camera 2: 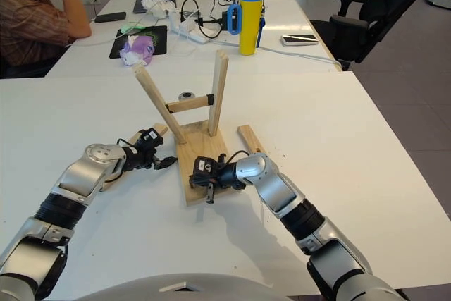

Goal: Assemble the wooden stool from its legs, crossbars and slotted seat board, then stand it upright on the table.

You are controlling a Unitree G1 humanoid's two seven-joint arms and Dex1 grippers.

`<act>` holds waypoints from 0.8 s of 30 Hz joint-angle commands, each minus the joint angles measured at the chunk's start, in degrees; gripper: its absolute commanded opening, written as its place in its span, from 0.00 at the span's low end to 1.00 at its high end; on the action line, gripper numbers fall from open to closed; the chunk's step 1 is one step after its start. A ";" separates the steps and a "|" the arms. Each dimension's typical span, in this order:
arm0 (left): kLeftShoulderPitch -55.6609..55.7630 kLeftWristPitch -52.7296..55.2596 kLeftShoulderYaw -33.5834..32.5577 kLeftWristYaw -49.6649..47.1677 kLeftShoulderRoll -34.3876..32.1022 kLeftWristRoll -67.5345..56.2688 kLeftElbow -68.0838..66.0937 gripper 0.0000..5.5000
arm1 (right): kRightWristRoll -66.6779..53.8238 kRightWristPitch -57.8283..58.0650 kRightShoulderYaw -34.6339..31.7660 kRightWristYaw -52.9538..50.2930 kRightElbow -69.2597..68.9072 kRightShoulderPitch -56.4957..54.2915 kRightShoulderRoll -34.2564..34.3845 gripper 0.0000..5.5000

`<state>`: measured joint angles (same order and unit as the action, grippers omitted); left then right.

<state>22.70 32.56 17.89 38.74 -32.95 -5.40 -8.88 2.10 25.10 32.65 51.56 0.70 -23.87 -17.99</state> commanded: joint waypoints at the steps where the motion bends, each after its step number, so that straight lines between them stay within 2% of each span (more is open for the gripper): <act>1: 0.43 0.12 -3.55 0.36 -0.19 -0.59 0.89 0.71 | 0.16 -2.00 -3.82 -5.10 1.15 -0.56 2.16 0.00; 6: 3.71 9.70 -18.53 5.79 -7.90 -10.88 9.69 0.71 | -5.78 -0.19 -11.23 -7.97 -4.00 1.01 4.66 0.00; 8: 5.14 9.71 -20.48 7.72 -11.81 -10.87 8.66 0.71 | -7.22 1.30 -12.35 -8.45 -5.60 2.14 4.73 0.00; 11: 5.47 0.56 -15.28 9.85 -17.79 -2.55 -2.30 0.71 | -9.20 3.08 -13.89 -9.89 -6.68 3.39 5.51 0.00; 15: 5.24 -9.90 -8.97 11.16 -18.43 5.42 -18.82 0.71 | -9.83 3.44 -13.88 -10.55 -5.52 3.00 6.39 0.00; 21: 6.37 -18.37 -7.34 13.23 -16.46 8.55 -31.52 0.71 | -9.98 3.35 -13.58 -10.73 -4.41 2.16 6.79 0.00; 24: 6.59 -18.70 -8.76 16.58 -15.64 6.68 -32.53 0.71 | -9.56 3.02 -13.27 -10.89 -3.55 2.85 6.76 0.00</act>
<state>28.74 14.15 9.92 52.76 -49.59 2.19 -40.34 -7.42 27.99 18.99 41.13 -3.73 -20.87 -11.29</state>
